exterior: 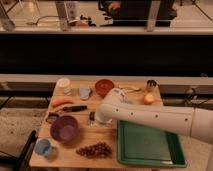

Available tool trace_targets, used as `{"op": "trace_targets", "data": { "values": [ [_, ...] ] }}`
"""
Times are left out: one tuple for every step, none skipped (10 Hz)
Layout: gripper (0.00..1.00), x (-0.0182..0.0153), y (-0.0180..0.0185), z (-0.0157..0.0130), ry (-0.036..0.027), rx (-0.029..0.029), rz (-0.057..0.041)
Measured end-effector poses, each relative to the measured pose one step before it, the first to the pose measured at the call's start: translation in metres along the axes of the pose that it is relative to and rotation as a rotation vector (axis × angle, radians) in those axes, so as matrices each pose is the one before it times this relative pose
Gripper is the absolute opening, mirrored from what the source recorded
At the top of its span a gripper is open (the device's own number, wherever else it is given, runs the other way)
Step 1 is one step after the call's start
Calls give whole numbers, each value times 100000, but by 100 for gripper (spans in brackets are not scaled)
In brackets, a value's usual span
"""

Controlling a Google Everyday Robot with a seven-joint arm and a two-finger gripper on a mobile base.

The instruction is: Place fork in tray

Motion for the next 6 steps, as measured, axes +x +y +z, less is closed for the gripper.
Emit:
{"op": "trace_targets", "data": {
  "values": [
    [5,-133,-174,-396,48,583,-104],
    [5,-140,-140,-415,58,603,-60],
    [5,-63,-153,-535,509,464,157],
    [5,-77,-267,-852,1341,965,45],
    [5,-182,-173,-673,1335,680,-437],
    [9,-104,-177,-628,1264,694,31]
  ]
}}
